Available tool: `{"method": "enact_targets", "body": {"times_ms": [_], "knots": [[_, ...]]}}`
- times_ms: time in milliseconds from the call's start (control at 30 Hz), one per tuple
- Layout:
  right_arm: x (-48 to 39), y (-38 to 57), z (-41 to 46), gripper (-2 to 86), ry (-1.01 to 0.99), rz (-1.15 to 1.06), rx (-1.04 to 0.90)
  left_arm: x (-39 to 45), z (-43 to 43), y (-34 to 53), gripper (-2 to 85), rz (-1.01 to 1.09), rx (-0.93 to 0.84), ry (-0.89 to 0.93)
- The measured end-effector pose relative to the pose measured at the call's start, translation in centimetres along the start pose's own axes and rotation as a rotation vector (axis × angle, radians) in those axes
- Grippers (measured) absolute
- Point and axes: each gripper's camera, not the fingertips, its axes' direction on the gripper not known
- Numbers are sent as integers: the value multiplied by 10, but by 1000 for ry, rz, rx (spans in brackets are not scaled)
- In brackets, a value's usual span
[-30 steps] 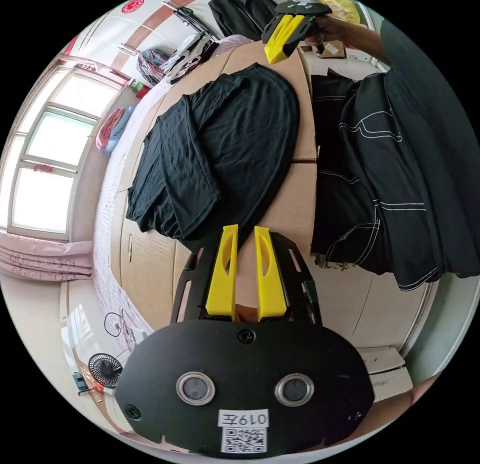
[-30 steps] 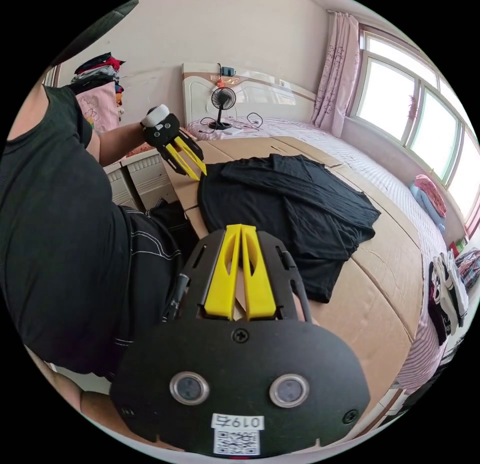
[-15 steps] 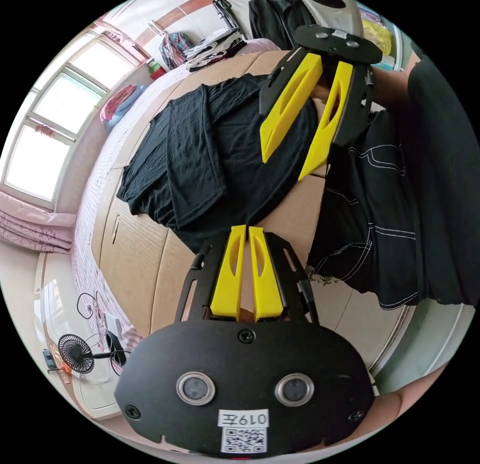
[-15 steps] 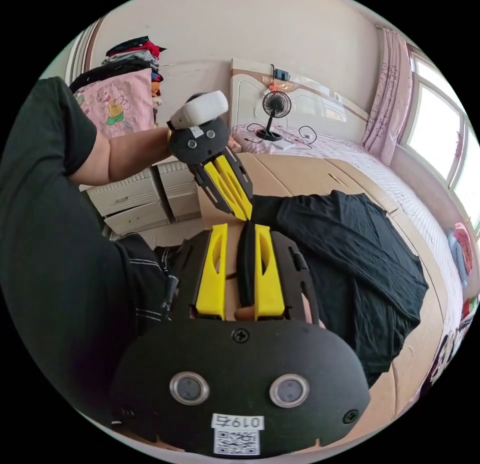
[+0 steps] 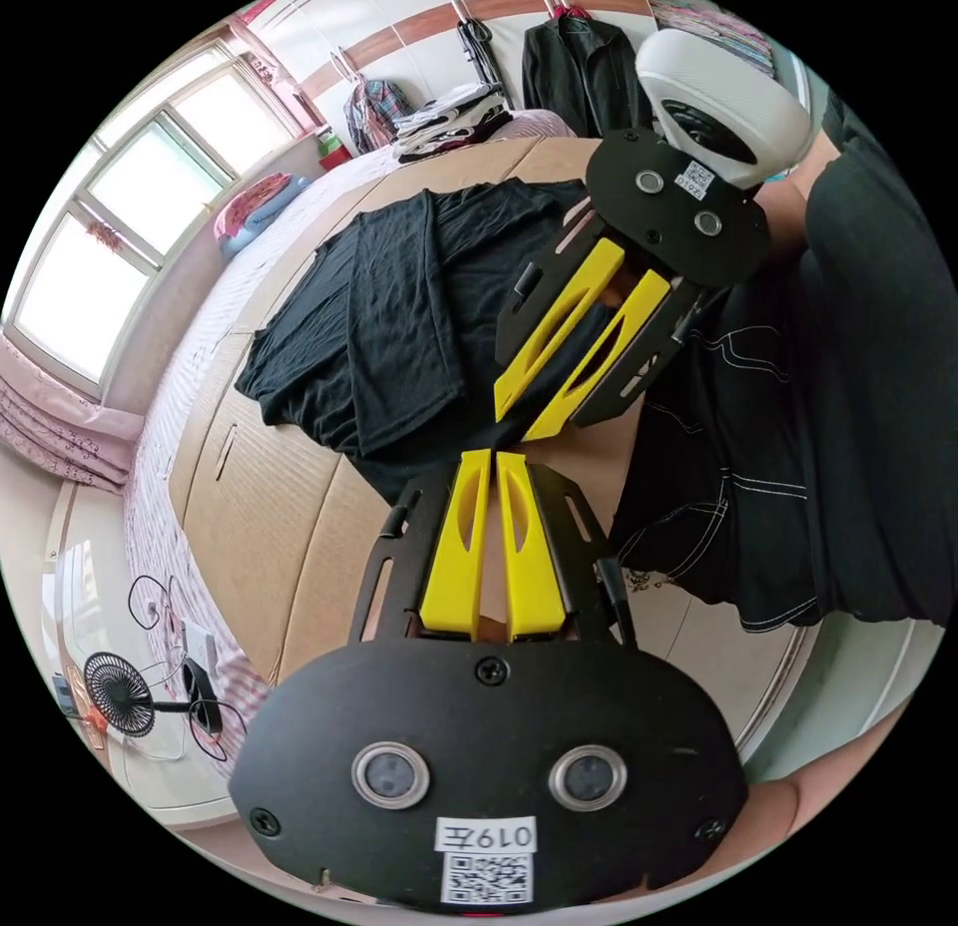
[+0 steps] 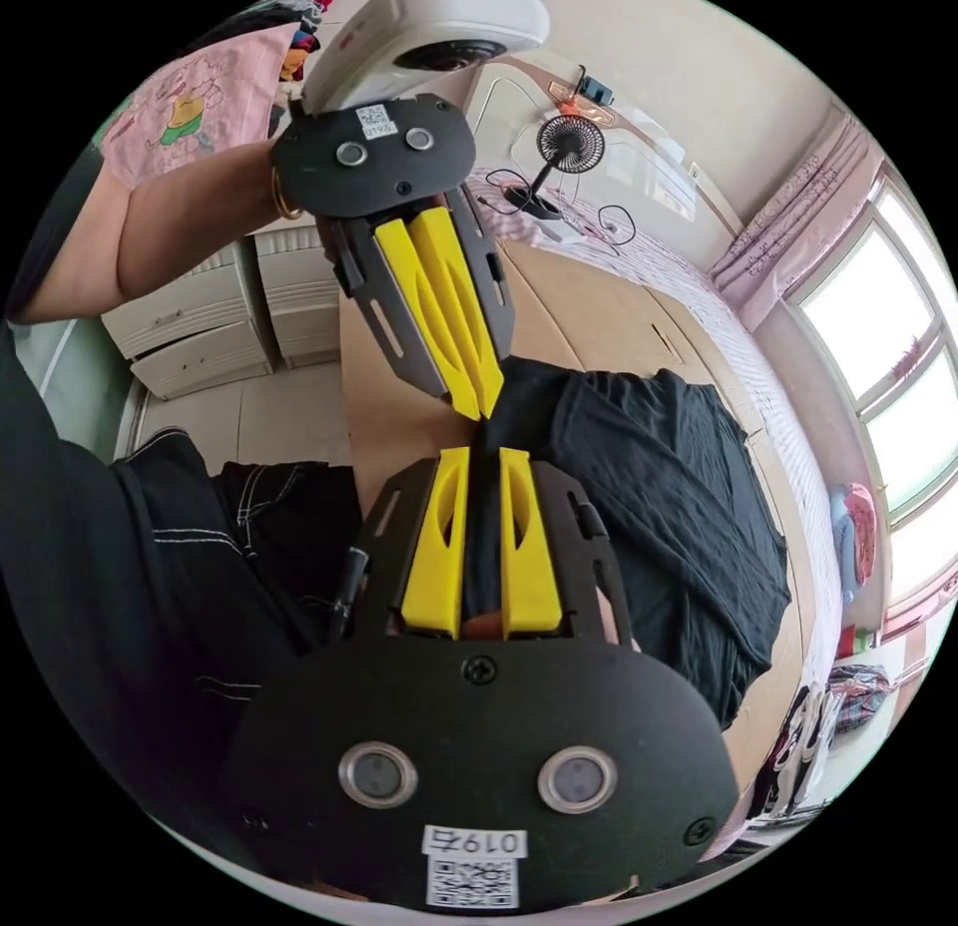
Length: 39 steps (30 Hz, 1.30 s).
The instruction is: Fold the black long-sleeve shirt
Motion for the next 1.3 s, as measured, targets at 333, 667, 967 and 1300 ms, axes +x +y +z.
{"method": "enact_targets", "body": {"times_ms": [333, 667, 967, 1300], "knots": [[19, -5, -8, -2, -156, 138, 50, 35, -11, 1, 67, 105, 7, -120], [-2, -6, -25, 19, -141, 141, 86, 56, 0, -15, 19, 148, -98, -281], [-43, 64, -94, 53, 107, 161, 136, 51, -9, -6, 7, 86, -91, -232], [-72, 133, -130, 50, 371, -61, -211, 47, -13, 2, 7, 13, -84, -199]]}}
